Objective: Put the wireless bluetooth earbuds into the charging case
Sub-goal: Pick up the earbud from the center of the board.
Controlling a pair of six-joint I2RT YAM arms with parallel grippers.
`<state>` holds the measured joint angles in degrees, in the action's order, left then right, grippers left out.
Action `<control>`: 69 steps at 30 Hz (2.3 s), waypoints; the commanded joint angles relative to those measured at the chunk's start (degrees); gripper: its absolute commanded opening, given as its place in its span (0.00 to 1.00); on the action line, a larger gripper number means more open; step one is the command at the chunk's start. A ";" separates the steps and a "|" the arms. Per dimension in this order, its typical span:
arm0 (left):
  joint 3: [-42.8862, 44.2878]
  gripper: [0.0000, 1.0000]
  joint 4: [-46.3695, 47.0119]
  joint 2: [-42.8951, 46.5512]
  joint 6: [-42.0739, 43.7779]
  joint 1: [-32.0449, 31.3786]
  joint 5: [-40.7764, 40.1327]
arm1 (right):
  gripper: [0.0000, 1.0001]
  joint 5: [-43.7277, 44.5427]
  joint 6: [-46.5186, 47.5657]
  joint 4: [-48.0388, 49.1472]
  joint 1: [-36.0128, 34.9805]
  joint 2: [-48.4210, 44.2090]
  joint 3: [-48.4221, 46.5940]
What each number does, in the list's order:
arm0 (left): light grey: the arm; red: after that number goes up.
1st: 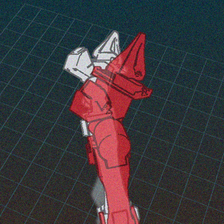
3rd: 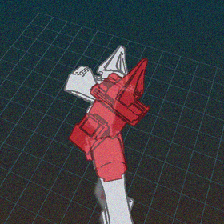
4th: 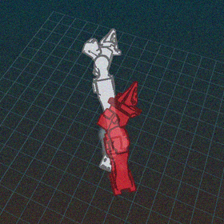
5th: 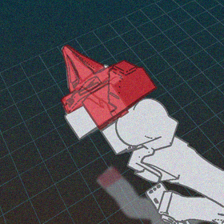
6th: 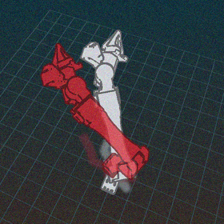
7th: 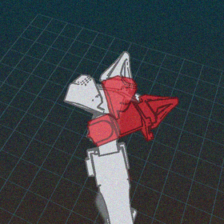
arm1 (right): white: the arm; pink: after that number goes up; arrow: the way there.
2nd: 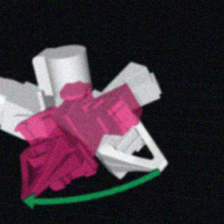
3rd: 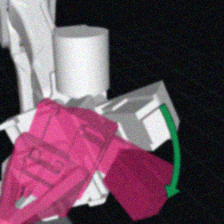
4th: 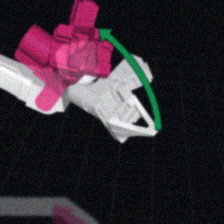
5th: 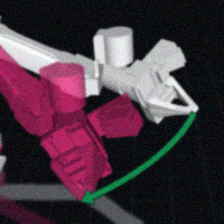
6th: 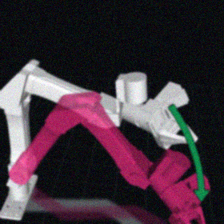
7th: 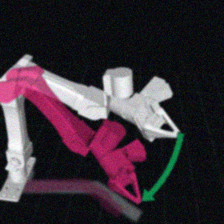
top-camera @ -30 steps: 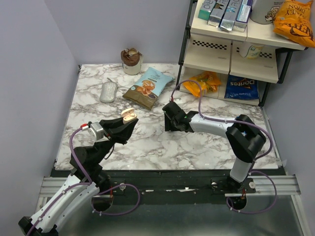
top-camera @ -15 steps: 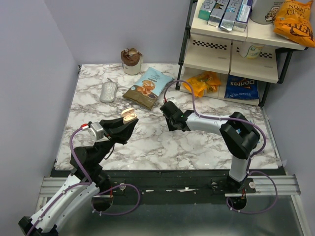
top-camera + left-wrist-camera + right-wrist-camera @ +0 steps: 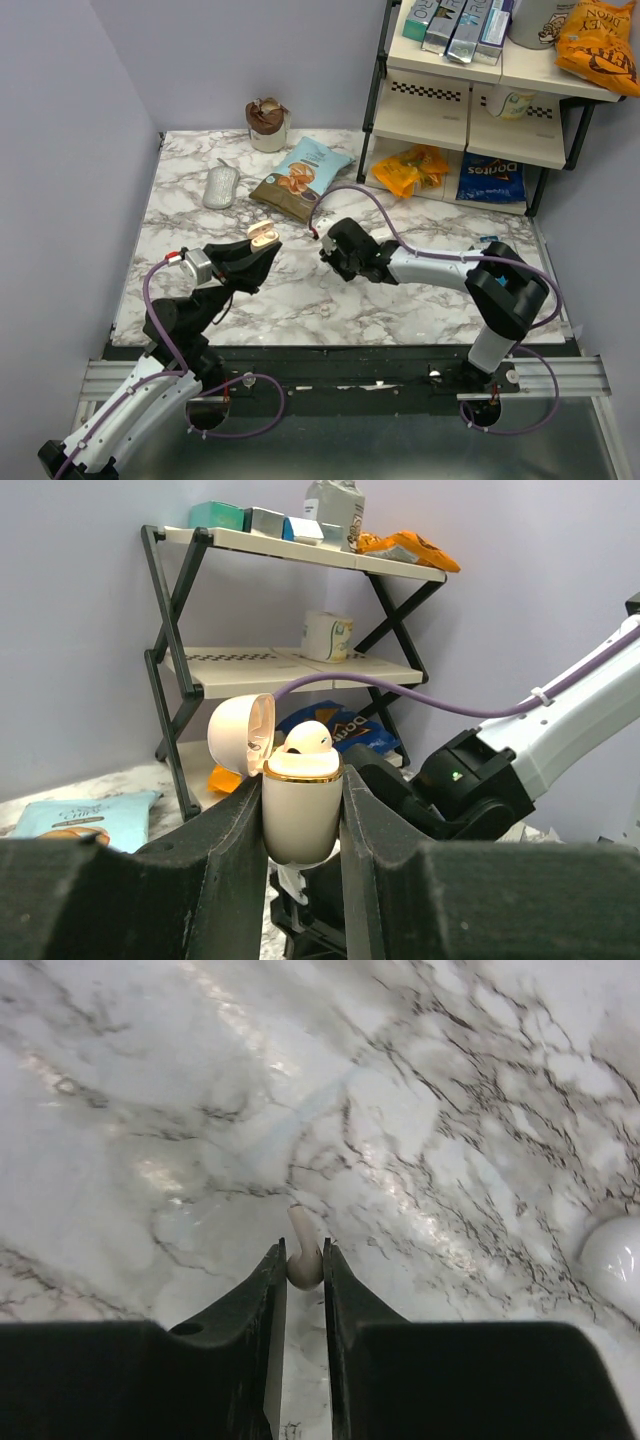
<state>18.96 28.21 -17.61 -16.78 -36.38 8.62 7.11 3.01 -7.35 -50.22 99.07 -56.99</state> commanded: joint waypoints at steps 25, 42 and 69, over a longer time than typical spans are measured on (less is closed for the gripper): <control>-0.33 0.00 0.27 2.05 0.43 -0.01 -0.01 | 0.58 -3.47 -6.47 0.95 -0.06 -10.47 3.20; -0.85 0.00 0.27 1.87 -0.36 -0.09 0.61 | 0.51 -10.72 -0.37 -6.53 -1.20 -1.60 -1.81; -0.68 0.00 0.45 1.17 -0.19 -0.09 0.78 | 0.46 -4.57 -4.48 -8.20 -1.20 2.62 -1.98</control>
<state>18.06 27.97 -16.64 -16.88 -36.38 8.62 1.04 0.62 -13.21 -51.05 101.25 -58.72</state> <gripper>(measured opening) 0.367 0.454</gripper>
